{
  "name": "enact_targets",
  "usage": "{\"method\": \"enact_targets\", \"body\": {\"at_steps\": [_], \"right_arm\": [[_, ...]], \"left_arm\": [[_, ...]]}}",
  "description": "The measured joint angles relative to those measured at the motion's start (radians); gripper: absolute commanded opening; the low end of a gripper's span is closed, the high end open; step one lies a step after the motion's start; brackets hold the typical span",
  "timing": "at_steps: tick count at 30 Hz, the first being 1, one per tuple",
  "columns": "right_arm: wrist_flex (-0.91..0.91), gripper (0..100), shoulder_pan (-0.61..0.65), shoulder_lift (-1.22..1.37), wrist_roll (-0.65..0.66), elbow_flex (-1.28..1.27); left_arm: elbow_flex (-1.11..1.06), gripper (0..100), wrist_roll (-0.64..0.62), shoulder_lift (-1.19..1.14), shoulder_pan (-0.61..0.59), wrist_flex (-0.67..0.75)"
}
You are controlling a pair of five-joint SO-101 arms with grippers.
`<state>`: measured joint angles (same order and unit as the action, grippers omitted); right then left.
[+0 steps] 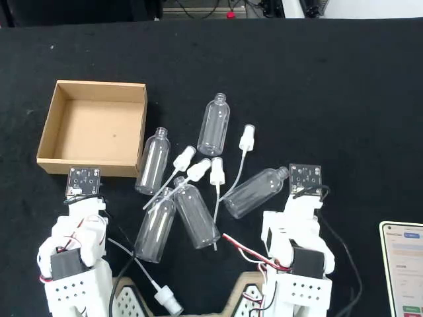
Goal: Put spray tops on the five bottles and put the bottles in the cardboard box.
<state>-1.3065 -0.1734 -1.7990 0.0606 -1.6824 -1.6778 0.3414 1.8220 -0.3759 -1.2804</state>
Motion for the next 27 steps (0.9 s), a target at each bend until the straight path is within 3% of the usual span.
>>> {"method": "enact_targets", "body": {"at_steps": [16,21,27], "right_arm": [[0.000,3.9,0.000,0.000,-0.008,0.000],[0.003,3.9,0.058,0.000,-0.008,0.000],[0.241,4.0,0.064,0.000,0.003,0.000]], "left_arm": [[0.000,5,0.000,0.000,0.000,0.000],[0.000,5,0.000,0.000,0.000,0.000],[0.000,6,0.002,0.000,0.000,0.023]]}}
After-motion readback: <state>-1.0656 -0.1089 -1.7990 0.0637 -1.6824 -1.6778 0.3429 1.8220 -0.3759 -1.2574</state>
